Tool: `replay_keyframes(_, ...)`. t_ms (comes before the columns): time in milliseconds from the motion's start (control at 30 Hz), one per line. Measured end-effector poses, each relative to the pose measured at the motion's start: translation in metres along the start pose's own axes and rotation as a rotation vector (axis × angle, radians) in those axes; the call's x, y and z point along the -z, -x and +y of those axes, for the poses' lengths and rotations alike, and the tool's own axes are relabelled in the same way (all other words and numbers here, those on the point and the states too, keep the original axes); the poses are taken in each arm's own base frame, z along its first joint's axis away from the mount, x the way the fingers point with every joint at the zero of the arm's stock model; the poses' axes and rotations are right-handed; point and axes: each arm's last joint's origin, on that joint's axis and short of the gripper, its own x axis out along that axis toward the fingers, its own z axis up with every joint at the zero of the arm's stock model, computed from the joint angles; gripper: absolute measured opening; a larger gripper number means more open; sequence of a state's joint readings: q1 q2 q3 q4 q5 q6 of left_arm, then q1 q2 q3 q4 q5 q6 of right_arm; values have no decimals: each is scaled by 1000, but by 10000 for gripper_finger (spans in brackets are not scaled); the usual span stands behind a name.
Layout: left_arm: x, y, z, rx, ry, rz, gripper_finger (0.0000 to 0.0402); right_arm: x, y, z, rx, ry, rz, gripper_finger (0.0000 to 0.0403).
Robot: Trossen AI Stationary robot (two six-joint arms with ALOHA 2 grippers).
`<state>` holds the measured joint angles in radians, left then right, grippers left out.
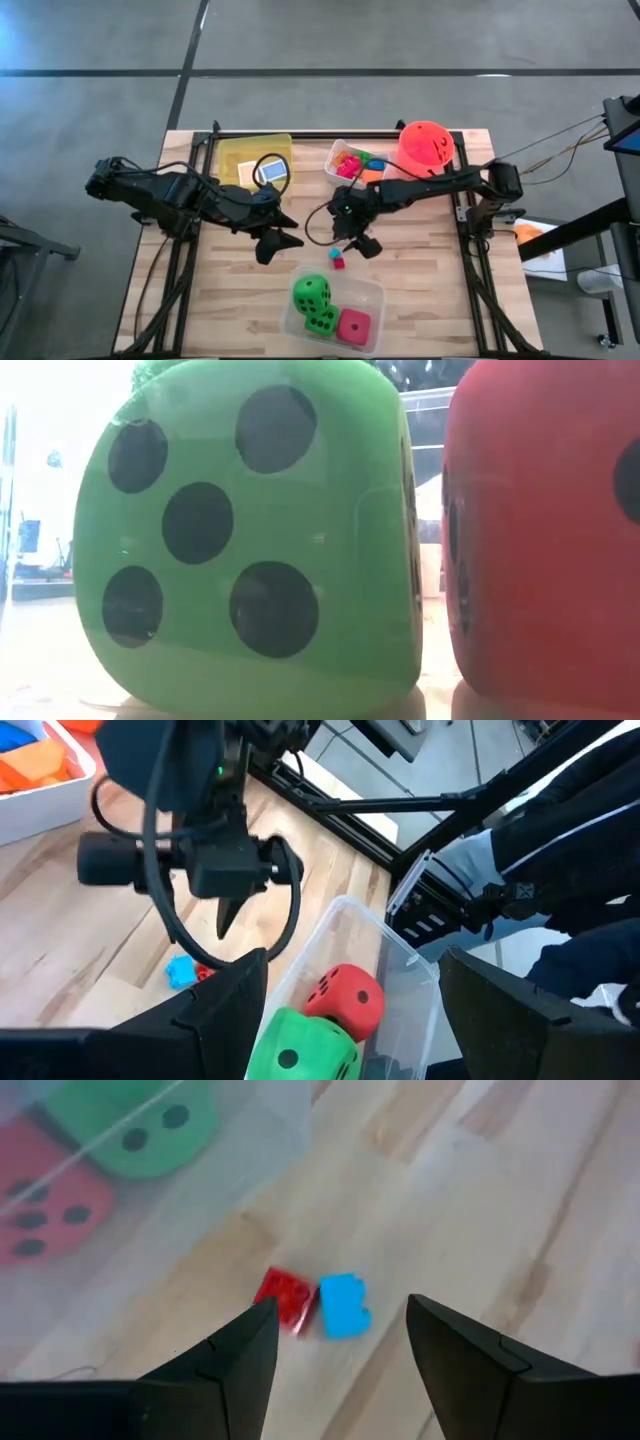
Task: Pick & Place Toys
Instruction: Put the blue game piece into the white bin
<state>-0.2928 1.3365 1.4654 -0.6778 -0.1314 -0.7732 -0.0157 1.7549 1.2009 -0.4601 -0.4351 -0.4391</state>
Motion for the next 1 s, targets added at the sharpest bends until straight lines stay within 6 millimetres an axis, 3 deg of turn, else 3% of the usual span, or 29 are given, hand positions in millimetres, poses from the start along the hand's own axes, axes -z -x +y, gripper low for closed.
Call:
replay_keyframes(367,0,0,0,0,43,0,281,20,-30,-2,64,99,-128,214)
replay_keyframes(600,0,0,0,0,73,0,281,32,-52,0,43,104,-93,214)
replay_keyframes(1000,0,0,0,-13,92,-13,281,40,-69,-6,66,115,-71,214)
